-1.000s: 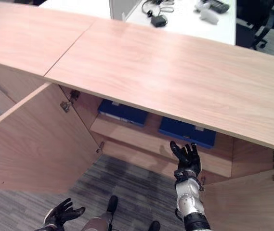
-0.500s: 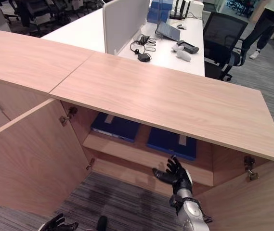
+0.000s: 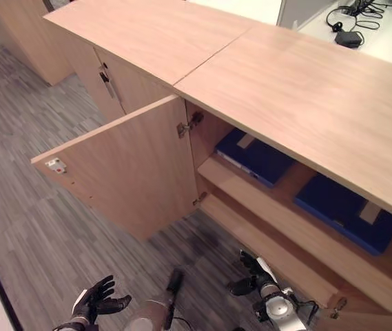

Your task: Put the empty folder in the office cabinet

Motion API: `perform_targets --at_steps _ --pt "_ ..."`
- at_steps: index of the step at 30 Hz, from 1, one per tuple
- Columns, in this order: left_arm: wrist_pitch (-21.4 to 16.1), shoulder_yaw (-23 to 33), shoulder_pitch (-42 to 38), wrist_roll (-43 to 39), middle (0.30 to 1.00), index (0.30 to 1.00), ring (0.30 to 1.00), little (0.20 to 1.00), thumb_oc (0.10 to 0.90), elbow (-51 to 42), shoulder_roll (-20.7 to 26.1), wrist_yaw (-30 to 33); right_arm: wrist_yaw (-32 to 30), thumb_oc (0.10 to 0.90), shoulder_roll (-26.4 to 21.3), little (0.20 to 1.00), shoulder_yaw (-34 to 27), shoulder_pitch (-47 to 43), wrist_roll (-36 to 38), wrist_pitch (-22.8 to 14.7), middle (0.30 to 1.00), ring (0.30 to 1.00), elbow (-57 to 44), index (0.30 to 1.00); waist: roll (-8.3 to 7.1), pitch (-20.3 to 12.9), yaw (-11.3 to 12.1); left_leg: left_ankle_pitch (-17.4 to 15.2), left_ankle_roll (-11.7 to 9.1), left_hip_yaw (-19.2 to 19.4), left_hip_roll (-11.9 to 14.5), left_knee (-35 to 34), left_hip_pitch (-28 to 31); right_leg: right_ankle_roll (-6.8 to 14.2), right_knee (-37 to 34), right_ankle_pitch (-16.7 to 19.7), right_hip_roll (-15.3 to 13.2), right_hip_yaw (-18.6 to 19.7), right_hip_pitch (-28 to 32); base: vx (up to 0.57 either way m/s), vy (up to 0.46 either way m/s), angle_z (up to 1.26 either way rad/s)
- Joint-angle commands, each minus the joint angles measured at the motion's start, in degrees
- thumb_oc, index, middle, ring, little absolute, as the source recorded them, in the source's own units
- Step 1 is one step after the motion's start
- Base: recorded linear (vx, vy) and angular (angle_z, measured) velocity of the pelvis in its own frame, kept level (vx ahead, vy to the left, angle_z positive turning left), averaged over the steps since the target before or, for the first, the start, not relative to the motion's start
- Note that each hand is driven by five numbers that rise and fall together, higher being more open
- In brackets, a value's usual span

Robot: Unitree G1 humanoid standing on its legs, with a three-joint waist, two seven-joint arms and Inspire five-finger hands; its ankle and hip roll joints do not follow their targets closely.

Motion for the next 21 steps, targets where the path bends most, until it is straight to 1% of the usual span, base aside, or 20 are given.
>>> perform_targets --at_steps 1,2,3,4,7,8,10,12,13,14,15,16,17,18,19,20,21 --pt "-3.89 0.62 -4.65 1.62 0.900 0.900 0.900 0.900 0.800 -3.90 4.78 -0.20 -1.17 0.800 1.50 0.900 -3.57 -3.25 -1.71 -1.27 0.900 0.900 -0.92 0.900 -1.18 -4.58 -0.03 -1.57 -7.87 -5.68 3.75 -13.19 8.54 5.12 -3.39 -2.78 2.47 5.84 -3.68 0.16 0.074 1.68" --pt "-3.51 0.42 -4.33 2.49 0.900 0.900 0.900 0.900 0.800 -3.95 4.89 -0.18 -1.28 0.800 2.44 0.900 -3.99 -2.97 -2.17 -0.55 0.900 0.900 1.06 0.900 -1.16 -5.48 -0.07 -1.96 -7.14 -4.77 2.51 -15.21 9.39 5.11 -2.60 -2.38 2.47 5.38 -3.43 0.15 0.185 1.87" --pt "-2.88 0.73 -3.33 3.56 0.900 0.900 0.900 0.900 0.800 -4.77 5.44 -0.06 -1.28 0.800 3.64 0.900 -4.79 -2.50 -2.05 -0.30 0.900 0.900 1.99 0.900 -1.73 -5.93 0.44 -2.43 -6.25 -5.26 1.37 -16.49 10.34 5.59 -1.11 -2.13 1.97 5.33 -3.23 0.11 0.182 1.45" --pt "-2.65 0.74 -3.26 3.86 0.900 0.900 0.900 0.900 0.800 -4.61 5.71 -0.24 -1.37 0.800 4.11 0.900 -5.33 -2.38 -1.71 -0.08 0.900 0.900 1.94 0.900 -2.06 -5.93 0.70 -2.57 -5.83 -5.59 0.90 -16.75 10.27 5.84 -0.42 -1.91 1.61 5.19 -3.25 0.03 0.198 0.64" --pt "-2.02 0.45 -3.05 4.63 0.900 0.900 0.900 0.900 0.800 -4.51 6.07 -0.59 -2.15 0.800 6.24 0.900 -7.21 -2.33 -0.48 0.68 0.900 0.900 4.24 0.900 -3.06 -6.09 1.32 -3.20 -4.07 -6.42 -1.29 -17.95 10.33 7.05 2.63 -1.09 -0.72 4.65 -4.29 -0.03 0.166 0.04" --pt "-1.87 0.52 -2.97 4.97 0.900 0.900 0.900 0.900 0.800 -4.72 6.12 -0.58 -2.24 0.800 7.11 0.900 -7.99 -2.45 0.17 0.96 0.900 0.900 4.72 0.900 -3.43 -5.81 1.56 -2.45 -3.10 -6.03 -2.48 -18.14 9.83 6.94 4.02 0.42 -2.25 3.59 -5.38 -0.08 0.214 0.20" --pt "-1.70 0.79 -2.69 5.04 0.900 0.900 0.900 0.900 0.800 -5.14 6.16 -0.55 -2.56 0.800 8.31 0.900 -8.91 -2.99 0.95 1.29 0.900 0.900 5.11 0.900 -3.70 -5.42 2.03 -2.99 -1.93 -5.75 -3.83 -18.81 10.37 8.31 7.66 1.37 -4.45 3.39 -6.89 -0.03 0.191 0.18" --pt "-1.71 1.18 -2.34 4.94 0.900 0.900 0.900 0.900 0.800 -5.48 6.15 -0.41 -2.44 0.800 9.51 0.900 -8.87 -3.09 1.19 1.47 0.900 0.900 5.43 0.900 -3.61 -4.86 2.59 -3.37 -1.01 -5.87 -4.73 -19.56 11.51 9.83 11.18 2.38 -6.08 3.55 -7.94 0.02 0.120 0.08" --pt "-1.70 1.19 -2.34 4.94 0.900 0.900 0.900 0.900 0.800 -5.49 6.17 -0.42 -2.44 0.800 9.53 0.900 -8.87 -3.11 1.19 1.47 0.900 0.900 5.45 0.900 -3.66 -4.81 2.63 -3.35 -0.98 -5.83 -4.79 -19.60 11.57 9.84 11.32 2.32 -6.19 3.63 -7.99 0.02 0.112 0.07" --pt "-1.72 1.01 -2.93 4.65 0.900 0.900 0.900 0.900 0.800 -5.08 6.23 0.03 -2.46 0.800 9.95 0.900 -9.19 -2.95 1.99 1.47 0.900 0.900 5.49 0.900 -3.69 -4.49 1.76 -2.97 -0.48 -7.22 -5.48 -20.06 11.76 10.65 13.09 2.71 -4.38 8.78 -10.05 0.00 0.069 0.01" --pt "-1.81 0.29 -3.66 4.44 0.900 0.900 0.900 0.900 0.800 -5.29 6.34 0.29 -2.51 0.800 10.01 0.900 -9.19 -2.73 2.86 1.29 0.900 0.900 5.53 0.900 -3.72 -4.11 0.56 -2.69 -0.35 -8.68 -6.04 -19.83 11.59 10.46 11.68 1.45 -1.51 14.35 -11.01 0.01 0.105 0.25" --pt "-1.87 -0.21 -4.34 4.26 0.900 0.900 0.900 0.900 0.800 -5.16 6.32 0.52 -2.63 0.800 9.94 0.900 -9.04 -2.57 3.56 1.06 0.900 0.900 5.71 0.900 -3.65 -3.83 -0.41 -2.53 -0.14 -9.83 -6.62 -19.94 11.76 10.28 10.42 -0.72 1.52 19.78 -11.81 0.07 0.033 0.76" --pt "-2.30 -0.82 -4.91 3.84 0.900 0.900 0.900 0.900 0.800 -5.23 6.01 0.79 -2.67 0.800 9.88 0.900 -9.26 -1.52 4.57 0.52 0.900 0.900 5.73 0.900 -3.89 -4.07 -1.17 -2.44 0.40 -12.91 -8.37 -20.36 11.61 8.81 6.99 -2.21 4.42 24.98 -11.23 0.09 -0.008 1.01" --pt "-2.42 -1.07 -5.33 3.92 0.900 0.900 0.900 0.900 0.800 -4.97 6.09 0.83 -2.58 0.800 9.90 0.900 -9.18 -0.87 4.67 0.31 0.900 0.900 5.80 0.900 -3.97 -4.46 -1.45 -2.30 0.26 -14.00 -8.38 -20.71 11.53 8.01 5.09 -2.56 4.67 24.56 -9.59 0.10 -0.079 1.17" --pt "-2.40 -1.05 -5.48 3.99 0.900 0.900 0.900 0.900 0.800 -4.67 6.08 0.89 -2.52 0.800 9.93 0.900 -9.05 -0.40 4.50 0.29 0.900 0.900 5.75 0.900 -3.94 -4.89 -1.79 -2.17 0.16 -14.40 -8.23 -21.10 11.56 7.79 4.31 -2.62 5.02 24.45 -8.95 0.11 -0.124 0.98" --pt "-2.54 -0.92 -5.70 3.86 0.900 0.900 0.900 0.900 0.800 -5.07 5.87 1.21 -2.17 0.800 9.71 0.900 -8.61 0.84 3.88 0.50 0.900 0.900 5.89 0.900 -4.26 -6.31 -2.22 -2.15 -0.12 -14.45 -7.98 -21.27 11.62 7.56 0.49 -2.18 5.72 25.20 -6.50 0.10 -0.099 0.97" --pt "-2.50 -0.82 -5.73 3.77 0.900 0.900 0.900 0.900 0.800 -5.41 5.76 1.27 -2.03 0.800 9.66 0.900 -8.72 1.37 3.93 0.61 0.900 0.900 6.11 0.900 -4.25 -6.83 -2.27 -2.13 -0.32 -14.46 -7.85 -21.35 11.71 7.40 -0.60 -2.17 6.00 25.08 -5.69 0.10 -0.067 0.65"
